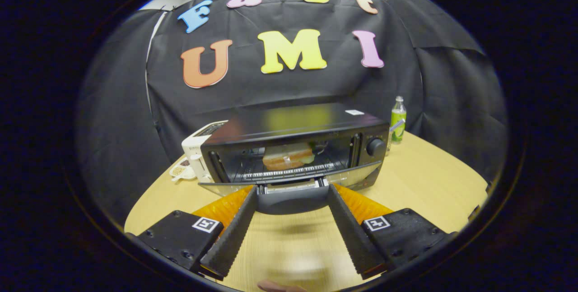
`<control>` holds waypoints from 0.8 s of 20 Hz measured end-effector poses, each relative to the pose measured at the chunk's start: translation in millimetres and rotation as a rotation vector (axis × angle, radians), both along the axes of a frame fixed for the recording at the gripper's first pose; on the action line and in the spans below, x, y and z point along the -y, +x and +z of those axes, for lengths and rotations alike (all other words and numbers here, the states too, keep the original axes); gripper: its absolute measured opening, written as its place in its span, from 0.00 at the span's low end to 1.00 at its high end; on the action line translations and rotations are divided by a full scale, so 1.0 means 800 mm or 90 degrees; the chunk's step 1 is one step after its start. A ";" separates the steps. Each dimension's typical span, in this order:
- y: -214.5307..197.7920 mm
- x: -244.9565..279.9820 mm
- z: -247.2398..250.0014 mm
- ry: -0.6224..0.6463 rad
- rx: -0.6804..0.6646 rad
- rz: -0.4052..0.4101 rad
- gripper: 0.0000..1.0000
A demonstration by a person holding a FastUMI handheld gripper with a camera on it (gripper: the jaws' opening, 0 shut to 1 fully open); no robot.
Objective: Open the toaster oven, put the food inside, and close the toaster oven door.
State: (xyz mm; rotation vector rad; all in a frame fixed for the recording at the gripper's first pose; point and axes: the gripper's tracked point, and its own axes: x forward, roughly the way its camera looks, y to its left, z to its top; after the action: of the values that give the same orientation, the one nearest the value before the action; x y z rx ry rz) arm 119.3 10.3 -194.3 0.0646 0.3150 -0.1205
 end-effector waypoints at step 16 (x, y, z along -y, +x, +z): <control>-0.127 0.029 0.153 -0.024 0.105 0.009 1.00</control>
State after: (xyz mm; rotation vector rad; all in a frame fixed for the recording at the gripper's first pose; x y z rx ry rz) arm 17.4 -12.6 -71.6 0.0354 0.1483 -0.1063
